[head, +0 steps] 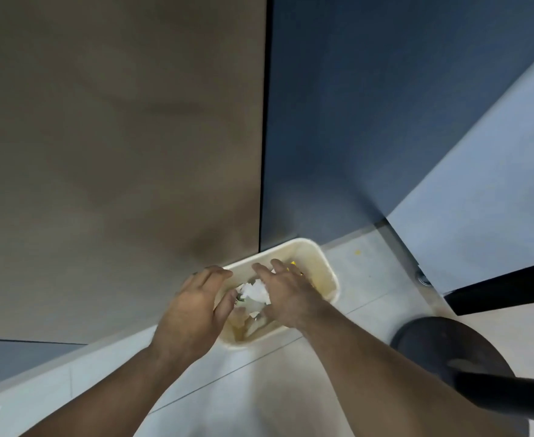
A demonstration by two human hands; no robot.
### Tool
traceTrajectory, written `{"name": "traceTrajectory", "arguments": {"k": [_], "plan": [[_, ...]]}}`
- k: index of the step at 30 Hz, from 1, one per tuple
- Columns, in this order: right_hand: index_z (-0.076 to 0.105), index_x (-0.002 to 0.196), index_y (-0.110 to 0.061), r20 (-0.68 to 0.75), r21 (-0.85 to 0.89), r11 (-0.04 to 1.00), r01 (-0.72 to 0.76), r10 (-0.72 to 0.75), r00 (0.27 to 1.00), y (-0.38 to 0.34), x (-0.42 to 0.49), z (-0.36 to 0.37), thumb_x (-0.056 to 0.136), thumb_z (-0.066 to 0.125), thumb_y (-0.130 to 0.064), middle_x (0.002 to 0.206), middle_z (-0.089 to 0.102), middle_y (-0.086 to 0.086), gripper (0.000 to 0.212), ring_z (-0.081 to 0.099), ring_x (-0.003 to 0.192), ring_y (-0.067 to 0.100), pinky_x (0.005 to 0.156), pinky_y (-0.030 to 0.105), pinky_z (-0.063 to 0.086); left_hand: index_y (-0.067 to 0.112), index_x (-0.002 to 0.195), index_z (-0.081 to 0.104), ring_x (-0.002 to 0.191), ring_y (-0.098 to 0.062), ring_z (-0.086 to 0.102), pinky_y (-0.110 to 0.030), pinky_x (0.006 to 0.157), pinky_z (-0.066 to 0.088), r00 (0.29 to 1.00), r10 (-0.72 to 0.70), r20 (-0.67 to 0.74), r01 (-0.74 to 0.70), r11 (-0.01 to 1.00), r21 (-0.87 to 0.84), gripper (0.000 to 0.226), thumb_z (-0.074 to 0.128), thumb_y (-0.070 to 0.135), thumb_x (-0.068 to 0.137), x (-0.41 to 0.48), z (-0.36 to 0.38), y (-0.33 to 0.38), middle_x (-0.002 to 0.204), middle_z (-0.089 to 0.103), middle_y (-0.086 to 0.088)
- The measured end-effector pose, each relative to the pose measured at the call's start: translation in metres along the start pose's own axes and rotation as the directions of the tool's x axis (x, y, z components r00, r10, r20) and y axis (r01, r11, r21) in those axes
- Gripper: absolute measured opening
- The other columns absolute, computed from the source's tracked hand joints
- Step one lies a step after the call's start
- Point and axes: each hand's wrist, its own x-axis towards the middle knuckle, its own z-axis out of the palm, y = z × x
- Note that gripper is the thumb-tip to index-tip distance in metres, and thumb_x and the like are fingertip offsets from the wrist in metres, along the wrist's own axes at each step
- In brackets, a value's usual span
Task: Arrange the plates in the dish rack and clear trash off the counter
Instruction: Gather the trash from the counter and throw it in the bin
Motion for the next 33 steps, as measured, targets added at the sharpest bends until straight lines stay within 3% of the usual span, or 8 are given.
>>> {"name": "traceTrajectory", "arguments": {"k": [3,6,9,18,23,27,33], "plan": [[0.033,0.143,-0.034,-0.049,-0.011,1.000,0.015,-0.016,0.999,0.008,-0.015,-0.018,0.082,0.069,-0.038,0.146,0.037,0.000,0.071,0.030,0.136,0.030,0.109,0.047,0.031,0.025,0.122,0.057,0.107,-0.011,0.053,-0.020,0.087,0.040,1.000,-0.008,0.004,0.008,1.000,0.013,0.045,0.036,0.051,0.091,0.000,-0.016,0.005,0.124,0.055,0.013],[0.041,0.140,-0.030,-0.122,0.043,0.999,0.031,-0.026,0.992,0.012,-0.048,-0.055,0.087,0.062,-0.043,0.142,0.045,-0.005,0.059,0.034,0.133,0.022,0.108,0.036,0.034,0.027,0.119,0.058,0.106,-0.008,0.054,-0.018,0.083,0.040,1.000,0.022,-0.007,-0.021,1.000,0.010,0.052,0.029,0.058,0.088,-0.004,-0.046,0.029,0.120,0.056,0.017],[0.047,0.136,-0.030,-0.212,0.122,0.991,0.056,-0.029,0.977,-0.001,-0.094,-0.109,0.090,0.058,-0.045,0.137,0.048,-0.009,0.049,0.036,0.130,0.015,0.102,0.026,0.035,0.028,0.115,0.059,0.104,-0.010,0.055,-0.028,0.082,0.049,0.998,0.066,-0.017,-0.066,0.998,-0.005,0.050,0.030,0.058,0.087,-0.009,-0.094,0.066,0.114,0.057,0.017],[0.050,0.129,-0.028,-0.347,0.176,0.977,0.122,-0.054,0.936,-0.067,-0.245,-0.308,0.096,0.051,-0.042,0.130,0.052,-0.015,0.036,0.042,0.123,0.009,0.091,0.022,0.036,0.025,0.103,0.064,0.084,-0.014,0.062,-0.028,0.068,0.049,0.976,0.182,-0.119,-0.180,0.983,0.024,0.039,0.038,0.051,0.089,-0.045,-0.288,0.204,0.095,0.063,0.012],[0.052,0.131,-0.025,-0.429,0.172,0.966,0.193,-0.103,0.897,-0.097,-0.310,-0.411,0.098,0.051,-0.039,0.133,0.053,-0.012,0.037,0.042,0.125,0.009,0.101,0.024,0.036,0.026,0.101,0.062,0.082,-0.008,0.060,-0.031,0.068,0.052,0.953,0.243,-0.180,-0.241,0.970,0.032,0.035,0.038,0.049,0.091,-0.055,-0.391,0.272,0.093,0.063,0.012],[0.054,0.130,-0.025,-0.481,0.169,0.962,0.216,-0.110,0.870,-0.108,-0.337,-0.466,0.097,0.051,-0.040,0.129,0.055,-0.012,0.036,0.046,0.120,0.008,0.097,0.022,0.038,0.028,0.097,0.061,0.079,-0.009,0.059,-0.029,0.064,0.050,0.923,0.253,-0.288,-0.254,0.966,0.033,0.028,0.042,0.047,0.090,-0.052,-0.443,0.300,0.089,0.062,0.011],[0.056,0.128,-0.020,-0.556,0.104,0.954,0.280,-0.177,0.812,-0.127,-0.370,-0.555,0.100,0.046,-0.037,0.127,0.056,-0.009,0.034,0.050,0.113,0.009,0.099,0.025,0.041,0.025,0.103,0.064,0.081,0.000,0.051,-0.013,0.068,0.039,0.889,0.212,-0.406,-0.216,0.976,0.037,0.030,0.045,0.044,0.091,-0.059,-0.517,0.327,0.097,0.062,0.014]]}}
